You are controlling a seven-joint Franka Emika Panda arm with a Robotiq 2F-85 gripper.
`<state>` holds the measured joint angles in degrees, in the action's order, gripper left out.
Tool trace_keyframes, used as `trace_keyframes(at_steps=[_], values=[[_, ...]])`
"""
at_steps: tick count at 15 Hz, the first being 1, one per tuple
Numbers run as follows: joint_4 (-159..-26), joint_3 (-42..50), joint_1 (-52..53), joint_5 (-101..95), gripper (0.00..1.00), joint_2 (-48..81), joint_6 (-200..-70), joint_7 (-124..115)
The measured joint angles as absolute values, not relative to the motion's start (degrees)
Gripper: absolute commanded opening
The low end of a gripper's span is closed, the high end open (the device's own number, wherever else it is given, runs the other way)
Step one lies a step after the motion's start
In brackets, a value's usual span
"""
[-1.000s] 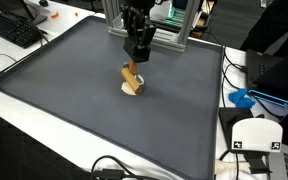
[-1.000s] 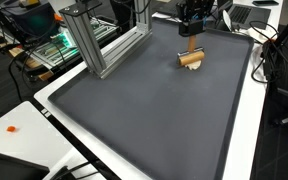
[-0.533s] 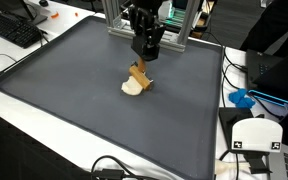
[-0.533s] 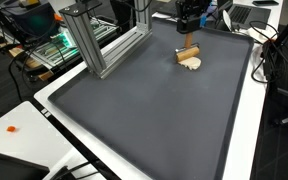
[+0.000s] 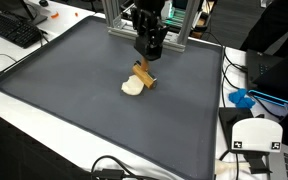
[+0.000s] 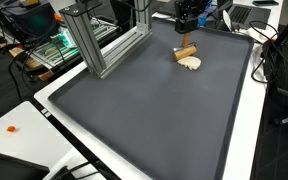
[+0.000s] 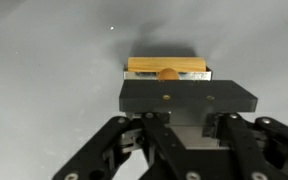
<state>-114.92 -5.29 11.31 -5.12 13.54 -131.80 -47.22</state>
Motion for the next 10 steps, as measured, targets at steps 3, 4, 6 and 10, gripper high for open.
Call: trace_keyframes(at_steps=[3,4,6,10], values=[[-114.57,-4.60,11.30,-5.84,0.22,13.66,-132.81,-48.20],[-114.48,-4.34,11.30,-6.11,0.22,13.71,-133.25,-48.51],[-114.34,-3.84,11.30,-6.54,0.22,13.87,-134.06,-49.34],[-114.32,-3.04,11.29,-7.46,0.22,14.20,-135.93,-51.36]])
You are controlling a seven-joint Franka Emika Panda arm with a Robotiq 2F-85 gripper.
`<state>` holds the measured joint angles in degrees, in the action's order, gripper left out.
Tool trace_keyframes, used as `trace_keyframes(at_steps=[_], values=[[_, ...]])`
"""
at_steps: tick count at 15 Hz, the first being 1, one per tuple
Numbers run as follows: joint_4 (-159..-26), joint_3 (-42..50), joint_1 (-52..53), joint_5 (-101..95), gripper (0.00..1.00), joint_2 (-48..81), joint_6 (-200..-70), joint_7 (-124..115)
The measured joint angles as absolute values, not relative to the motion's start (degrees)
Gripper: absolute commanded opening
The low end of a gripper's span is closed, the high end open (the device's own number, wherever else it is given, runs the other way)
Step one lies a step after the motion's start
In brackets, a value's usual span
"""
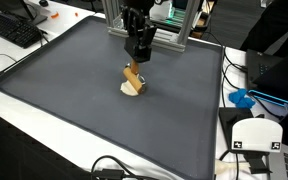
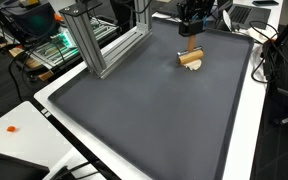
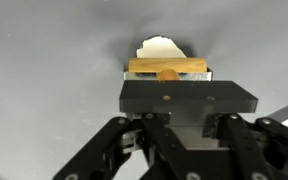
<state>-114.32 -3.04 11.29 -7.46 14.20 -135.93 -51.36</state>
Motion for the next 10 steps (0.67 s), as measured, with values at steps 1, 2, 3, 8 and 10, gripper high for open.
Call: trace_keyframes(at_steps=[1,2,3,8,10], values=[[-114.32,-2.83,11.29,-7.80,0.22,14.33,-136.55,-51.96],[-114.33,-2.59,11.29,-8.27,0.22,14.51,-137.29,-52.68],[-114.32,-2.34,11.29,-8.66,0.22,14.71,-138.01,-53.20],[-114.33,-1.65,11.30,-9.69,0.22,15.18,-139.77,-55.41],[-114.33,-1.60,11.30,-10.08,0.22,15.24,-140.00,-55.87]])
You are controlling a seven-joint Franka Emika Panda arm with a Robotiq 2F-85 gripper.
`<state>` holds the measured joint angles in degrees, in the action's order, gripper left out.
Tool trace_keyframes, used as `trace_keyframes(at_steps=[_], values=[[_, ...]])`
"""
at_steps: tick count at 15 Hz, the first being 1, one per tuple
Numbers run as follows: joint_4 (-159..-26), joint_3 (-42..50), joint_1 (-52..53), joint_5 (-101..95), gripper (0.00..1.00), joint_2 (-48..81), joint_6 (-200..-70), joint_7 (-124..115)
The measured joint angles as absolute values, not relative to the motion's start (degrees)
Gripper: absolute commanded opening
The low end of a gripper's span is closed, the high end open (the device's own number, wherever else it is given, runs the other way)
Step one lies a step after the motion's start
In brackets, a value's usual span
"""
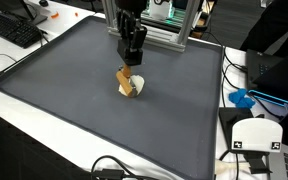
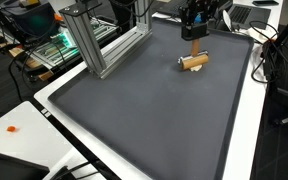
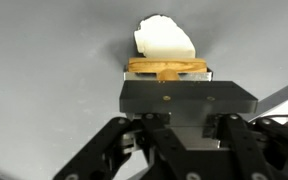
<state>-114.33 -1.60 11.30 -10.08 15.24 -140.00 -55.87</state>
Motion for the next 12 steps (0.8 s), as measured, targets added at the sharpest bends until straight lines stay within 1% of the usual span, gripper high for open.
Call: trace_keyframes(at_steps=[12], values=[[-113.13,-2.15,11.21,-4.99,0.22,15.18,-135.98,-52.93]])
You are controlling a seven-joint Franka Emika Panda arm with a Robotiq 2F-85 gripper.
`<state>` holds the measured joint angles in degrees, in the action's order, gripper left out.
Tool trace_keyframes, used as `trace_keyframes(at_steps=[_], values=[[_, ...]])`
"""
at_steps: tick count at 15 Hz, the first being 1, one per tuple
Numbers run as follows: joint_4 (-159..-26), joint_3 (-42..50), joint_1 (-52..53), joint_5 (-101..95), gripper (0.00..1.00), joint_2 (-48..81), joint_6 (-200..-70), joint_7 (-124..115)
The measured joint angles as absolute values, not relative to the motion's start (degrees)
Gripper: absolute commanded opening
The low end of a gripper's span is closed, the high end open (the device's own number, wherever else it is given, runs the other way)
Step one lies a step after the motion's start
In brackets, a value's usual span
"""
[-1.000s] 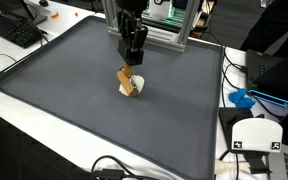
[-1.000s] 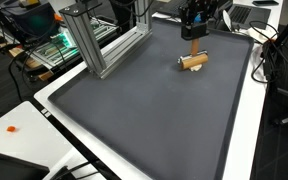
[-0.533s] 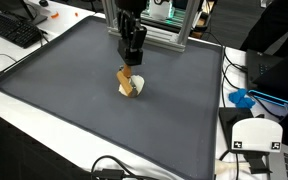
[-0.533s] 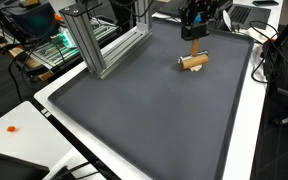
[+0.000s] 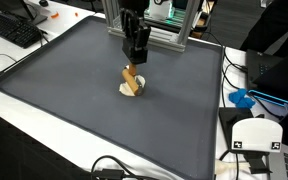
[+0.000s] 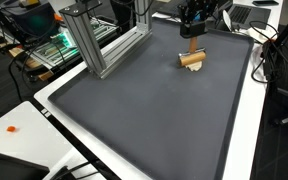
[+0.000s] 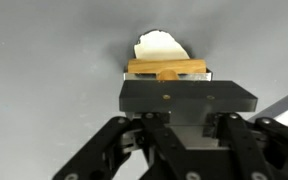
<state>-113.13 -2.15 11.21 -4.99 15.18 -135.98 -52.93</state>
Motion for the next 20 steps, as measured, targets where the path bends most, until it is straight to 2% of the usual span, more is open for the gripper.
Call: trace_keyframes(at_steps=[20], values=[[-112.42,-5.36,11.24,-2.58,0.22,14.25,-127.29,-37.35]])
